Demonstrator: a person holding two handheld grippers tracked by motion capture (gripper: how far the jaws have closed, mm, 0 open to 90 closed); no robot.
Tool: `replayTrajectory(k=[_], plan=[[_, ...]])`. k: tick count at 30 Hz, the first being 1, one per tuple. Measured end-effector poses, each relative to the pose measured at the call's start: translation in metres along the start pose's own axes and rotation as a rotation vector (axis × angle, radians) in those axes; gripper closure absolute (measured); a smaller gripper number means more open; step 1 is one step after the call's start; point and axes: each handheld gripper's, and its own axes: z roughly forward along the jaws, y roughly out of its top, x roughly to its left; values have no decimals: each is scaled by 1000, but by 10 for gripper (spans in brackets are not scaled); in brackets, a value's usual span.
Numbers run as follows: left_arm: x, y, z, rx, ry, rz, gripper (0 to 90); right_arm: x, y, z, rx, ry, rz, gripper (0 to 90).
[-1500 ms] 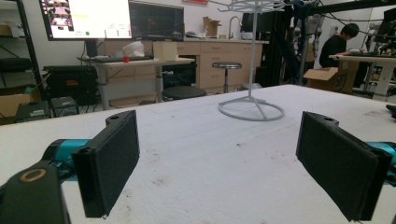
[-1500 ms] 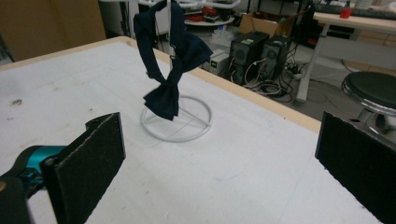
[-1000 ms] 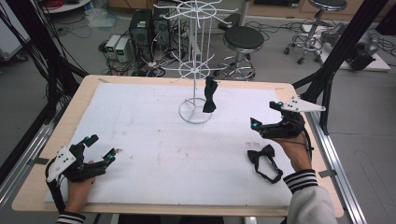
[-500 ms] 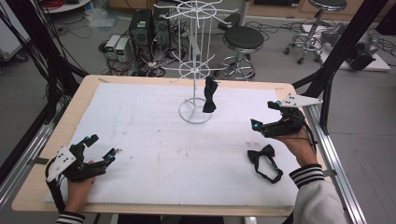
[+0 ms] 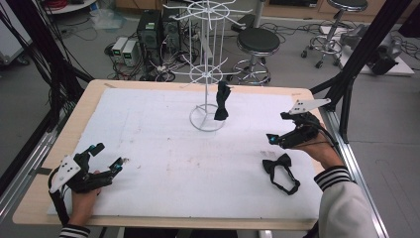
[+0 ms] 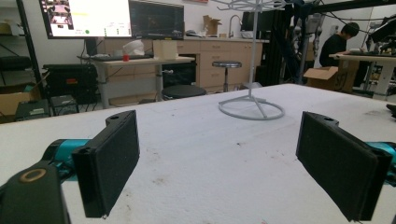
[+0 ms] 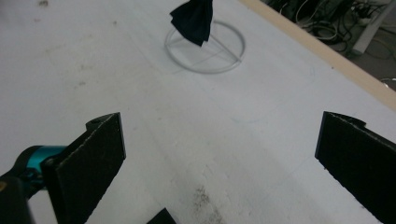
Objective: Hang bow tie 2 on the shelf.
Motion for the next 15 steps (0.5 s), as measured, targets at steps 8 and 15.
replayTrajectory(k=[8,15], plan=[[0,0,0,-1,0,0,138,-9,-7,8,119,45,-38,9],[0,0,0,-1,0,1,138,-14,-9,14,190,101,-70,15]])
